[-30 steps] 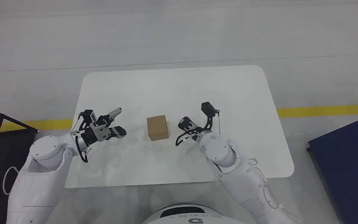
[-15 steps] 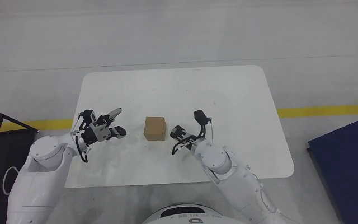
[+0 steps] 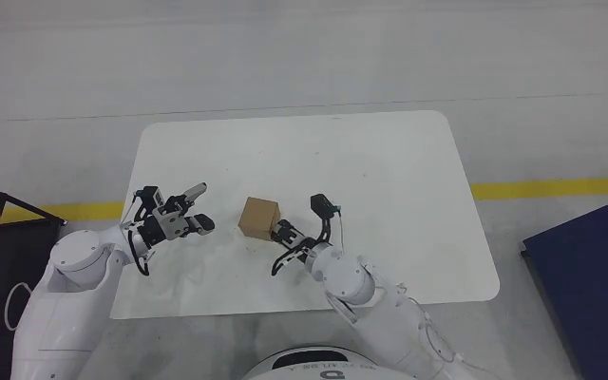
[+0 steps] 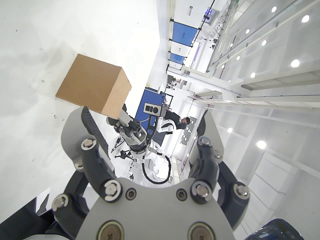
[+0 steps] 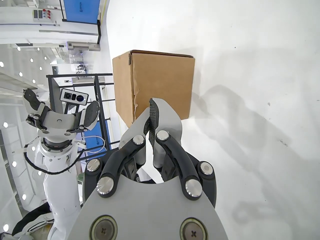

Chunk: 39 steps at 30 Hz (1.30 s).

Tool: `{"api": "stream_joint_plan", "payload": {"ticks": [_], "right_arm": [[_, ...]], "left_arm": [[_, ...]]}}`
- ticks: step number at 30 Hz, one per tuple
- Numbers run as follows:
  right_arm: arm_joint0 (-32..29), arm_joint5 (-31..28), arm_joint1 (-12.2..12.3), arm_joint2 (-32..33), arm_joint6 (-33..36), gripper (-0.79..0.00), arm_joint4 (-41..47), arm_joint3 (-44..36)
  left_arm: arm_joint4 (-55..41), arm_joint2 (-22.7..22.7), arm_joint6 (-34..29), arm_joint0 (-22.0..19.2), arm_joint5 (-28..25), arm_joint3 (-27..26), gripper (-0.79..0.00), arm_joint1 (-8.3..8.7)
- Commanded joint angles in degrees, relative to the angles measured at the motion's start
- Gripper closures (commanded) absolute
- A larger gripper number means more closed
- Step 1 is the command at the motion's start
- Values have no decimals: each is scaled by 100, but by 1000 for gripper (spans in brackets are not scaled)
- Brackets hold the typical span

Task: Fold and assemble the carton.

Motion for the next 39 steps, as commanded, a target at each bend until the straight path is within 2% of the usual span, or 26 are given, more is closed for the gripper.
{"api": "stream_joint_plan", "payload": {"ticks": [1,7,10,14,19,22,25,28,32,35,39], "right_arm": [[-161,-68,12,104,-235,0,50,-177],[-809,-432,127,611,-925,0,-219,-1044],[-1104,-729,196,828,-806,0,-254,-1385],[-1214,-1046,285,1061,-104,0,-206,-1434],[-974,-1265,372,1166,1134,0,-161,-1329],[-814,-1291,402,1238,1451,0,-185,-1264],[-688,-1349,421,1323,1630,0,-103,-1203],[-621,-1422,437,1407,1700,0,-3,-1101],[-513,-1464,437,1376,1712,0,85,-933],[-440,-1522,425,1312,1660,0,187,-801],[-398,-1612,413,1245,1554,0,313,-614]], "left_arm": [[0,0,0,0,0,0,-785,0],[0,0,0,0,0,0,-785,0],[0,0,0,0,0,0,-785,0],[0,0,0,0,0,0,-785,0],[0,0,0,0,0,0,-785,0],[-51,29,29,34,-2,-9,-785,-8],[-252,-12,113,346,-148,-226,-785,-29],[-220,-301,102,815,-256,-564,-785,-8],[131,-465,181,1285,-74,-970,-785,20],[181,-314,336,1202,-61,-997,-785,4],[167,181,517,688,126,-795,-785,-41]]}}
